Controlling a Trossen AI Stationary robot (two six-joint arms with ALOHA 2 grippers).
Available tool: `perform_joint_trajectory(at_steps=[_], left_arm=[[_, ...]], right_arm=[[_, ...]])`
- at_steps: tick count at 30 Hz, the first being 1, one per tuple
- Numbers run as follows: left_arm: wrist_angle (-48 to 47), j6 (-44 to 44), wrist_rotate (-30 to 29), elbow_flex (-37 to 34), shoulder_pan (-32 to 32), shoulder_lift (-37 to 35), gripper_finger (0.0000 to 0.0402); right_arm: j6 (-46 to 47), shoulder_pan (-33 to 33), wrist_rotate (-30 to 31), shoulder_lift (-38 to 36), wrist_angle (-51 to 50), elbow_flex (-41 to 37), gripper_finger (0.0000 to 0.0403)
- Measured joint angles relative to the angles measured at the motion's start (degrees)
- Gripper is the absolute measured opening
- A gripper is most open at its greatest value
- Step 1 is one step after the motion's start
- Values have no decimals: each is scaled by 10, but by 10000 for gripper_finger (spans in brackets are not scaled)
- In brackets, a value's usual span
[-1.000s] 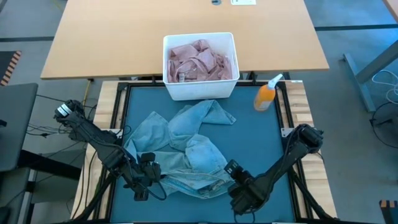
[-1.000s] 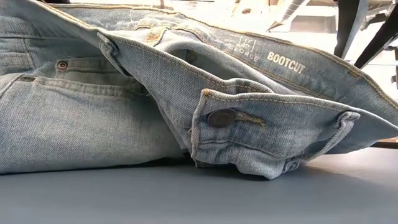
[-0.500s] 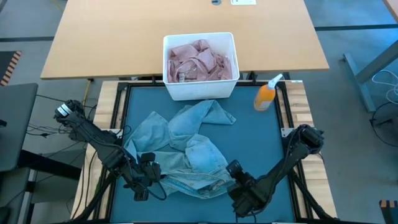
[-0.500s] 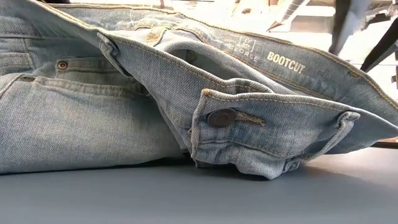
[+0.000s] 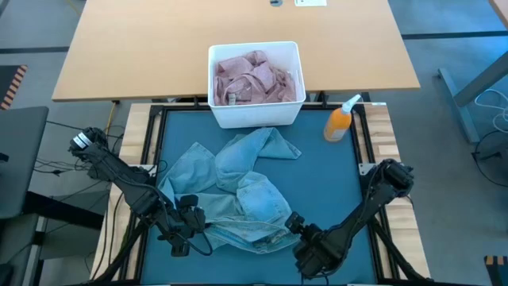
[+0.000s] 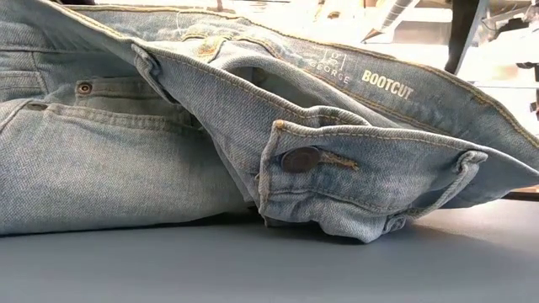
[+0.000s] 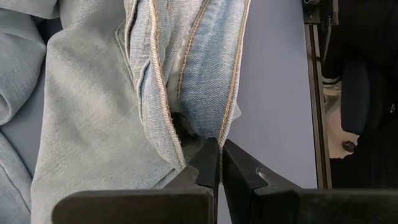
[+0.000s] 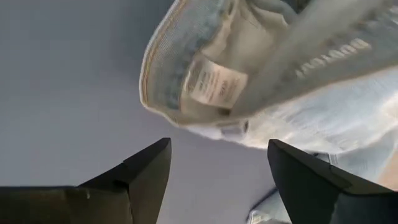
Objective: Fold Laundry from Bin
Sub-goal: Fold the blue pants
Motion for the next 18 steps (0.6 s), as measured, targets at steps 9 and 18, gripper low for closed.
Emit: perform_joint_trajectory(at_steps=[9, 18], left_arm=[[0, 2, 0, 0, 0, 0, 0], [16, 16, 2, 0, 0, 0, 0]], right_arm=[[-108, -7, 40, 0, 107, -44, 286], [-29, -7, 15, 0, 121, -45, 90]])
